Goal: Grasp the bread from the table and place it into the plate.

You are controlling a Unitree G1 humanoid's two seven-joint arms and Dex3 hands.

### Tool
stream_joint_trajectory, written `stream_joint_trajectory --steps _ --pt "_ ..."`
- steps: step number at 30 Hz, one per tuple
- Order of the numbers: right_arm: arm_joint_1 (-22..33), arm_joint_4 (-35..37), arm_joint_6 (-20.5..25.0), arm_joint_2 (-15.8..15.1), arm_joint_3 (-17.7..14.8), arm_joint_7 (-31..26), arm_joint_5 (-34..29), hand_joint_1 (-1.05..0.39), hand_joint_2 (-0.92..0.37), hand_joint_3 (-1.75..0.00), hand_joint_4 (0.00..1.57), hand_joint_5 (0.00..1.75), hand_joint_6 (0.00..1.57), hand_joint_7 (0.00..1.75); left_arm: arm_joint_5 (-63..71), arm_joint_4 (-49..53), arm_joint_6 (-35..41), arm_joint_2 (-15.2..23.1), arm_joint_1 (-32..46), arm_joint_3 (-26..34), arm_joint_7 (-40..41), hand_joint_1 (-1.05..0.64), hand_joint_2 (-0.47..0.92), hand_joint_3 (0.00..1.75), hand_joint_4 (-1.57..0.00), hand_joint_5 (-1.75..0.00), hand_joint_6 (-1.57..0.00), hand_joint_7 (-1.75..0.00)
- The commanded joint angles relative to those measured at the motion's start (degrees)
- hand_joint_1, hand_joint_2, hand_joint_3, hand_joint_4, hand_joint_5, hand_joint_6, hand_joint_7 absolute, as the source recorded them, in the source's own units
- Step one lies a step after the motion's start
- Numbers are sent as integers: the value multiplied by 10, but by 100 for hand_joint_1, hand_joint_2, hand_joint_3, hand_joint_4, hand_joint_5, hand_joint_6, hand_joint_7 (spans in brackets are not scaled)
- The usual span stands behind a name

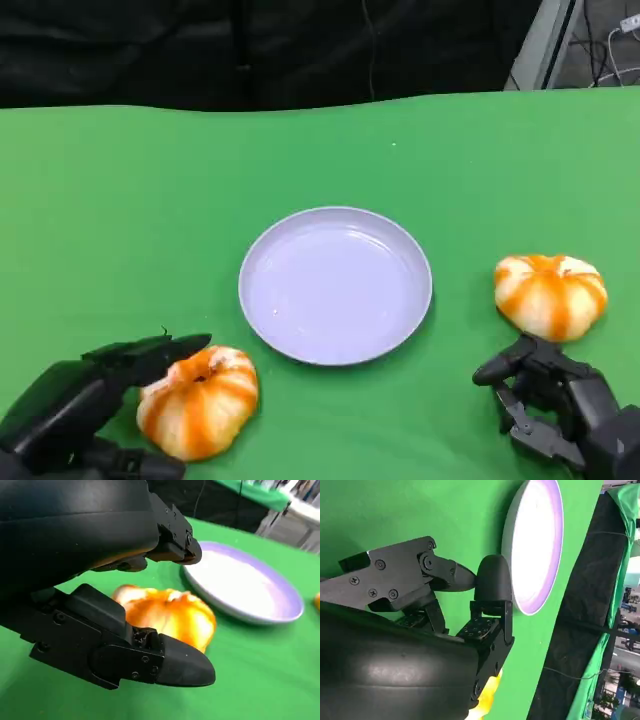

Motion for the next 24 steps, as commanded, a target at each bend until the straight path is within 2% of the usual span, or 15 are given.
stream_joint_trajectory --steps 1,13,24 --pt "0 8 -5 -6 -3 -7 -4 -15 -84 -66 69 175 74 124 10 -31 45 26 8 -25 11 -100 92 40 -29 -1 -29 -1" --pt "3 1 0 -3 -1 -9 -3 -16 -83 -66 69 175 75 123 18 -94 158 36 -7 -97 -19 -99 92 43 -42 -5 -36 -2" --pt "3 3 -1 -5 -1 -9 -4 -16 -83 -66 68 175 75 123 16 -51 179 38 -35 -145 -17 -97 92 45 -48 -4 -43 -3"
